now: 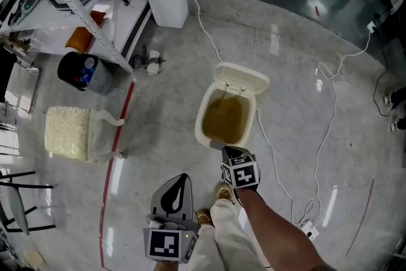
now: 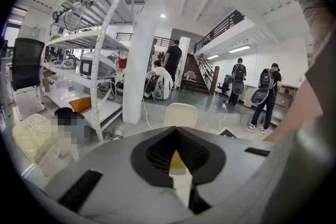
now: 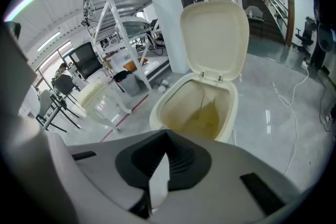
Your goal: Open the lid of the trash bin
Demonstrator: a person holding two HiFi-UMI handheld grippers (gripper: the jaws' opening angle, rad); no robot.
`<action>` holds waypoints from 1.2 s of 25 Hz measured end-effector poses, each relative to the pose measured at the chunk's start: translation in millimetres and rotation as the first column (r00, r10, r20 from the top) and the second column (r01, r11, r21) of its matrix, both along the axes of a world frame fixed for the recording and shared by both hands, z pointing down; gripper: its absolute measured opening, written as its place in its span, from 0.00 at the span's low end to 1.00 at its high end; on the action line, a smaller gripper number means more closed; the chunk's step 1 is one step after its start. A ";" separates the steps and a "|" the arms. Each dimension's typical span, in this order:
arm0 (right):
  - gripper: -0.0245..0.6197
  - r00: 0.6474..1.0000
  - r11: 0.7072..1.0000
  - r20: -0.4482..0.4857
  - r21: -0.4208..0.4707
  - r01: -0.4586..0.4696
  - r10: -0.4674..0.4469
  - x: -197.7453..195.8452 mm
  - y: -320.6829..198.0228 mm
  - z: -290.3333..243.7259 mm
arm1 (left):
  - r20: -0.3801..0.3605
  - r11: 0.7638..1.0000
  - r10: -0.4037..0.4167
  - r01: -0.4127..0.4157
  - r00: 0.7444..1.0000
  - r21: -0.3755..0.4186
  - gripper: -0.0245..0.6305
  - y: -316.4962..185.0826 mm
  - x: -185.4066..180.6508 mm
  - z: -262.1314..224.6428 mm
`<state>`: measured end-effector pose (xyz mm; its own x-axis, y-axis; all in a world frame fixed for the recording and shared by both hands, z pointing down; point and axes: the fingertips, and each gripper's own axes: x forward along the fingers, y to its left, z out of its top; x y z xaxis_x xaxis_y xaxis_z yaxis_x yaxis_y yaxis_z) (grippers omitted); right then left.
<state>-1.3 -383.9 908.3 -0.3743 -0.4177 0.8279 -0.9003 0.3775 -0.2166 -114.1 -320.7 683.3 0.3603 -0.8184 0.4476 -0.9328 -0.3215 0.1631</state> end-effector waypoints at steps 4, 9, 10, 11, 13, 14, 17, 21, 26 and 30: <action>0.09 0.999 0.995 0.031 0.094 -0.032 0.029 -0.8 -25.2 -71.0 | -0.024 0.998 -0.005 0.006 1.000 0.057 0.04 -2.8 -3.5 -50.8; 0.09 1.000 0.966 0.010 0.259 0.026 -0.029 -11.3 -44.2 -201.9 | -0.052 0.995 -0.005 0.011 0.999 0.100 0.04 8.7 -11.2 -135.2; 0.09 0.999 0.955 0.012 0.294 0.036 -0.041 -13.8 -43.6 -229.5 | -0.059 0.992 -0.005 0.013 0.998 0.125 0.04 12.1 -12.8 -150.7; 0.09 0.999 0.944 0.026 0.327 0.032 -0.043 -15.6 -41.4 -256.6 | -0.066 0.990 -0.002 0.011 0.998 0.143 0.04 16.5 -12.9 -165.7; 0.09 0.997 0.919 0.061 0.393 0.020 -0.048 -19.3 -32.5 -307.3 | -0.074 0.988 0.018 -0.006 0.997 0.156 0.04 27.6 -9.6 -191.7; 0.09 0.996 0.906 0.071 0.423 0.020 -0.055 -21.3 -25.9 -329.3 | -0.076 0.986 0.028 -0.015 0.997 0.167 0.04 33.2 -7.6 -202.4; 0.09 0.993 0.874 0.099 0.486 0.001 -0.057 -18.8 -2.8 -380.7 | -0.099 0.980 0.056 -0.036 0.993 0.195 0.04 50.3 1.9 -229.7; 0.09 0.987 0.846 0.158 0.528 -0.068 -0.019 -6.1 24.9 -426.8 | -0.129 0.974 0.086 -0.056 0.988 0.218 0.04 67.3 16.1 -255.8; 0.09 0.984 0.779 0.145 0.627 -0.008 -0.107 2.7 77.3 -477.1 | -0.120 0.967 0.119 -0.088 0.986 0.238 0.04 93.9 34.4 -276.8; 0.09 0.972 0.715 0.154 0.699 0.021 -0.179 12.7 121.1 -517.5 | -0.109 0.960 0.123 -0.091 0.986 0.264 0.04 109.0 40.2 -291.6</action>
<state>11.4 -262.8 390.8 -0.5670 -0.7914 0.2286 -0.8161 0.5773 -0.0261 -73.9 -211.7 391.7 0.4914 -0.8536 0.1731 -0.8683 -0.4647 0.1734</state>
